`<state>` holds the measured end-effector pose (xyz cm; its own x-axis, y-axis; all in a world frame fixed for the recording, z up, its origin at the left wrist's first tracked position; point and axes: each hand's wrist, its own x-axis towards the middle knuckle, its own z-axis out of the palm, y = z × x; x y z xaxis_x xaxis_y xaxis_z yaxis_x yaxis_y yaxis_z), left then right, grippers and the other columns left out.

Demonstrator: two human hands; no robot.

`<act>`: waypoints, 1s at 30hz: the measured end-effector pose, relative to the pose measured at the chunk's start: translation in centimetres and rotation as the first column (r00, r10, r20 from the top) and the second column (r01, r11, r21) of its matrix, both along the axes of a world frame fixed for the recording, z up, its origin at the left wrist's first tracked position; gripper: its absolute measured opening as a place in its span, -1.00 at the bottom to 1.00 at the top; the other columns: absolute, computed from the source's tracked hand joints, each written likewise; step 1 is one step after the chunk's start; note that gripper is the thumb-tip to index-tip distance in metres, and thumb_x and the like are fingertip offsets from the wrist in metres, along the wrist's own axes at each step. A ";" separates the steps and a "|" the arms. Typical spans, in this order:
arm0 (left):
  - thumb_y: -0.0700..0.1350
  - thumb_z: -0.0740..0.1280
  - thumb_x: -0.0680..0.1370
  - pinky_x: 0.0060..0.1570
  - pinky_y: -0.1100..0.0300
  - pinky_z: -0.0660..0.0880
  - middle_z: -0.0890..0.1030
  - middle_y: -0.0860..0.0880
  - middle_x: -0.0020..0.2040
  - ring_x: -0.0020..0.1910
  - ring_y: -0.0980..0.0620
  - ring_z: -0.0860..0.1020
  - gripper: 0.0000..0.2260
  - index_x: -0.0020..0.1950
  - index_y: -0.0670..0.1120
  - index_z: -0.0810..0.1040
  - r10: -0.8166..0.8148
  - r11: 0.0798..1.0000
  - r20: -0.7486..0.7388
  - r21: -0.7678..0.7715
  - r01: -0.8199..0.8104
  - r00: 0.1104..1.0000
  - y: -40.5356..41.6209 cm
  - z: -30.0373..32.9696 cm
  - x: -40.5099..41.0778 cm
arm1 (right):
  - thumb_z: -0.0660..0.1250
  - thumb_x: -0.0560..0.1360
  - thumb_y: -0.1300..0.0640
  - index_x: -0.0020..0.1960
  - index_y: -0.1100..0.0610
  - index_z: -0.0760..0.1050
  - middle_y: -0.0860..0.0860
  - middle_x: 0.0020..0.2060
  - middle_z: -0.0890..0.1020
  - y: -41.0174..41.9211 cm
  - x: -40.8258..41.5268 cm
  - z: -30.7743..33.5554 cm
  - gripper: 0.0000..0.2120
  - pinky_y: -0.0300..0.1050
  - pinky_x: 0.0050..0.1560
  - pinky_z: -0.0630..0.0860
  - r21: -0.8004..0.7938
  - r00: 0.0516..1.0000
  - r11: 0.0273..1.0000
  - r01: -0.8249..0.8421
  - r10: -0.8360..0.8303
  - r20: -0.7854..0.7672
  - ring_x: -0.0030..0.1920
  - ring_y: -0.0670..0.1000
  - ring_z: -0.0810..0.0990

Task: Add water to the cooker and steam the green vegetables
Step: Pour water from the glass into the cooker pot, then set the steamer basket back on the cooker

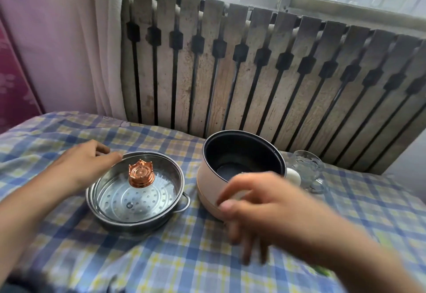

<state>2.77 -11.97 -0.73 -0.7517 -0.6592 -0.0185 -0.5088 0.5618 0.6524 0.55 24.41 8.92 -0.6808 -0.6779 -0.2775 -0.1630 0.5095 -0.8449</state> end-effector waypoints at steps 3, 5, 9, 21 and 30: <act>0.25 0.50 0.59 0.32 -0.07 0.50 0.72 -0.23 0.38 0.39 -0.29 0.62 -0.46 0.37 -0.14 0.73 -0.052 0.998 0.066 0.029 0.051 0.996 0.0 0.3 0.4 | 0.40 0.51 -0.15 0.41 -0.18 0.47 0.05 0.15 0.74 -3.7 1.5 -5.3 -0.52 0.08 0.20 0.68 0.099 0.991 0.993 -0.066 0.077 -0.109 0.09 0.03 0.76; 0.31 0.43 0.50 0.41 -0.08 0.48 0.70 -0.23 0.41 0.44 -0.30 0.60 -0.33 0.40 -0.15 0.73 -0.092 0.994 0.072 0.072 0.087 0.993 0.1 0.4 0.5 | 0.39 0.52 -0.19 0.63 -0.21 0.20 -0.03 0.50 0.50 -5.4 1.9 -8.1 -0.26 -0.07 0.52 0.42 0.132 0.974 0.990 -0.050 0.078 -0.211 0.47 -0.07 0.51; 0.29 0.49 0.54 0.42 -0.08 0.47 0.69 -0.22 0.46 0.46 -0.30 0.59 -0.39 0.40 -0.12 0.74 -0.090 0.992 0.028 0.086 0.088 0.996 -0.3 -0.1 0.4 | 0.39 0.47 -0.17 0.72 -0.11 0.00 -0.14 0.67 0.22 -7.2 1.8 -11.7 -0.06 -0.29 0.61 0.09 -0.009 0.966 1.000 0.010 -0.012 -0.257 0.64 -0.23 0.15; 0.34 0.45 0.28 0.30 -0.31 0.66 0.80 0.27 -0.23 0.07 -0.19 0.79 -0.79 -0.14 0.44 0.80 0.071 0.983 -0.247 0.182 -0.025 0.966 -4.7 -1.8 0.3 | 0.35 0.36 -0.11 0.64 -0.11 0.28 -0.16 0.53 0.47 -7.8 1.1 -12.3 -0.16 -0.05 0.58 0.34 -0.268 0.966 0.950 0.160 -0.206 -0.156 0.54 -0.20 0.41; 0.60 0.34 0.45 0.44 -0.35 0.55 0.82 -0.06 0.23 0.33 -0.21 0.73 -0.20 0.41 0.04 0.75 0.059 0.975 -0.522 0.213 0.063 0.851 -7.7 -2.6 -0.2 | 0.32 0.39 -0.14 0.58 -0.22 0.34 -0.44 0.31 0.48 -7.2 0.7 -7.9 -0.26 -0.13 0.50 0.42 -0.419 0.945 0.903 0.095 -0.214 -0.247 0.43 -0.32 0.45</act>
<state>2.60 -19.67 -3.34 -0.6910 -0.6832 0.2362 -0.0576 0.3778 0.9241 1.29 17.21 1.00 -0.7945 -0.5699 0.2096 -0.3696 0.1801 -0.9116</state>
